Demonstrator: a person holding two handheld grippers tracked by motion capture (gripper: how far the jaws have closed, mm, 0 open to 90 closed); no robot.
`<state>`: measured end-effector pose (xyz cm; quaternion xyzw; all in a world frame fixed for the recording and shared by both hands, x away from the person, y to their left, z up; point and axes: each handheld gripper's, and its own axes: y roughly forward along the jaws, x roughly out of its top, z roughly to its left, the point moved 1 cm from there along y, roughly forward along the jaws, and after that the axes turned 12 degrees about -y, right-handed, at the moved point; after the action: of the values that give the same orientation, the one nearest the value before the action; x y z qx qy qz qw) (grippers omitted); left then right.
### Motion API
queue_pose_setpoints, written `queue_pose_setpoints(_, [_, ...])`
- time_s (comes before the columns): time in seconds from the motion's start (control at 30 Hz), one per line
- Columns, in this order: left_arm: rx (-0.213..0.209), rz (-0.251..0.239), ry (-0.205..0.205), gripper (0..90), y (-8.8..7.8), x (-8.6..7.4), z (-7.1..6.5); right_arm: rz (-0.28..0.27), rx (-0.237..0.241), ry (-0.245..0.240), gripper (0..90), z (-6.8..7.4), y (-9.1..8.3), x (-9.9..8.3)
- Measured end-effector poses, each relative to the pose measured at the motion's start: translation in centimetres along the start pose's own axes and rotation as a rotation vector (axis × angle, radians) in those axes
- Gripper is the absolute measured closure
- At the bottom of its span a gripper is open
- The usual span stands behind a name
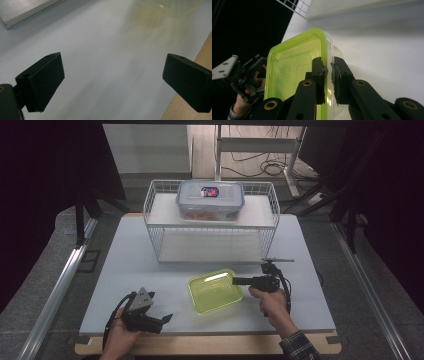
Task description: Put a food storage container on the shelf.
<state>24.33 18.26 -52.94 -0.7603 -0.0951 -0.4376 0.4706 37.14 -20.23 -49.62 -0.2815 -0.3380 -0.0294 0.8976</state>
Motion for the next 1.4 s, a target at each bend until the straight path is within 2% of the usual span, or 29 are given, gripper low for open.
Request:
queue_pose_setpoints(0.43, [-0.003, 0.005, 0.000, 3.8, 0.1, 0.0, 0.0, -0.084, 0.032, -0.016, 80.0, 1.5, -2.0, 1.7])
queue_pose_setpoints(0.77, [-0.005, 0.007, 0.002, 3.8, 0.2, -0.1, 0.0, -0.120, 0.038, -0.020, 80.0, 2.2, -3.3, 2.8])
queue_pose_setpoints(1.03, [-0.004, -0.002, 0.008, 3.8, 0.1, 0.0, -0.1, -0.161, 0.043, -0.009, 80.0, 3.3, -4.8, 4.4])
queue_pose_setpoints(1.4, [-0.006, -0.007, 0.016, 3.9, 0.1, 0.0, -0.1, -0.208, 0.050, -0.026, 80.0, 5.2, -6.8, 7.2])
